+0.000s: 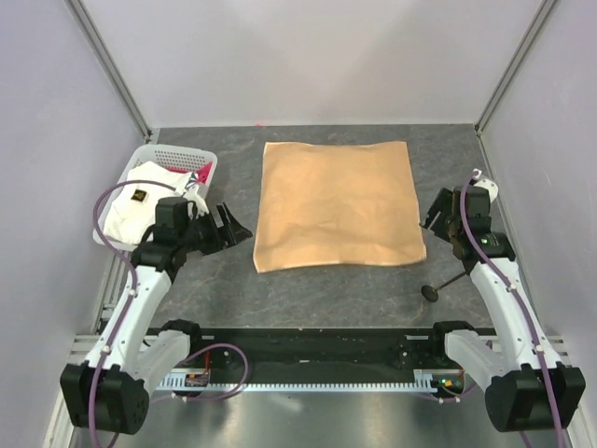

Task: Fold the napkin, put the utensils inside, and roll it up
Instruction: Flatten the napkin out

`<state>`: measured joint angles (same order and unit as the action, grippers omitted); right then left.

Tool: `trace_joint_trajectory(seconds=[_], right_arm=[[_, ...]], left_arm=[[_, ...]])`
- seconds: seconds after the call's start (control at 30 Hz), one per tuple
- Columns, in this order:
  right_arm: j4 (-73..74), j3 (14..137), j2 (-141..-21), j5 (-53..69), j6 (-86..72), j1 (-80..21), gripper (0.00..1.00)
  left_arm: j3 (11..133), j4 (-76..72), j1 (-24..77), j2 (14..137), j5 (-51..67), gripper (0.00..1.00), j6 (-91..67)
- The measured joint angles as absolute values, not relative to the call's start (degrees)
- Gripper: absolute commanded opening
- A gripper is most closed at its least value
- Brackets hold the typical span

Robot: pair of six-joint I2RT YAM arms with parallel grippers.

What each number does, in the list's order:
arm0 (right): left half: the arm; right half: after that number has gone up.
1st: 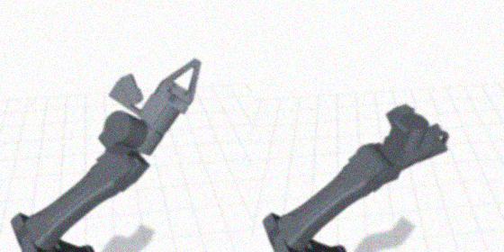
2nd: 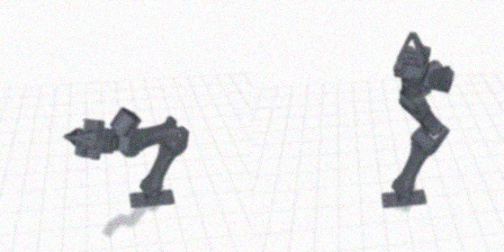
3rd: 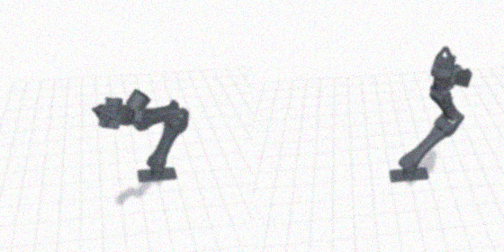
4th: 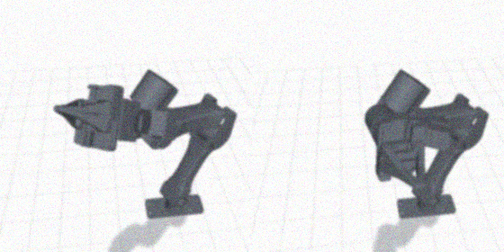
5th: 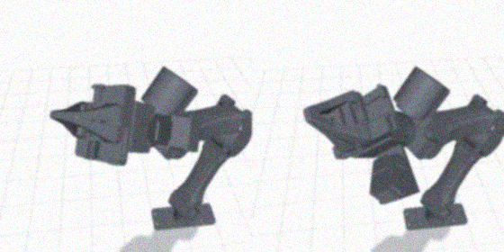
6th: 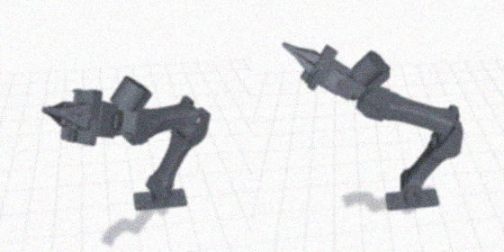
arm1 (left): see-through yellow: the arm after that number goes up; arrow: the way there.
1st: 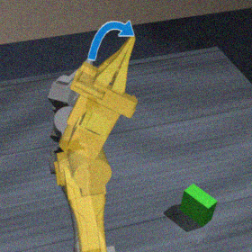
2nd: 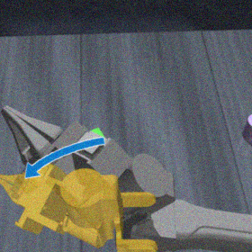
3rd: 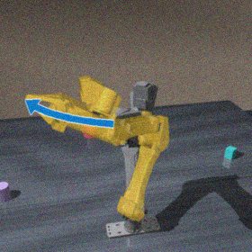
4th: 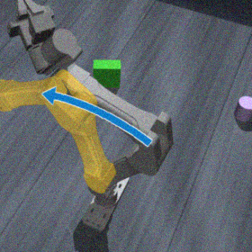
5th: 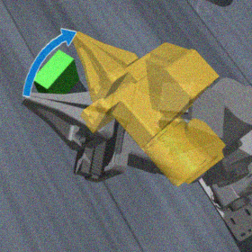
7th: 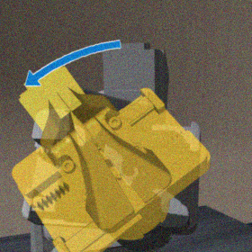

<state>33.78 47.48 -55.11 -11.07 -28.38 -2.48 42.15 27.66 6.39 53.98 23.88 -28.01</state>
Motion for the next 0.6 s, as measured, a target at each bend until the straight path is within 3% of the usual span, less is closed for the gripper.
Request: trace_joint_trajectory(seconds=[0.1,0.33,0.5,0.6], right_arm=[[33.7,48.1,-53.7,-12.4,-28.6,-2.5,0.83],[33.6,49.5,-55.9,-11.9,-28.8,-2.5,0.84],[33.2,47.9,-59.9,-9.7,-30.1,-2.5,0.81],[33.3,45.5,-62.7,-7.3,-31.2,-2.3,0.72]], left_arm=[[42.0,31.2,6.4,50.1,22.9,0.99,-27.5],[52.7,38.4,6.3,49.2,22.6,1.00,-23.9],[61.8,38.4,6.3,54.6,22.6,1.00,-21.1],[62.4,38.0,6.3,57.2,22.1,1.00,-20.4]])
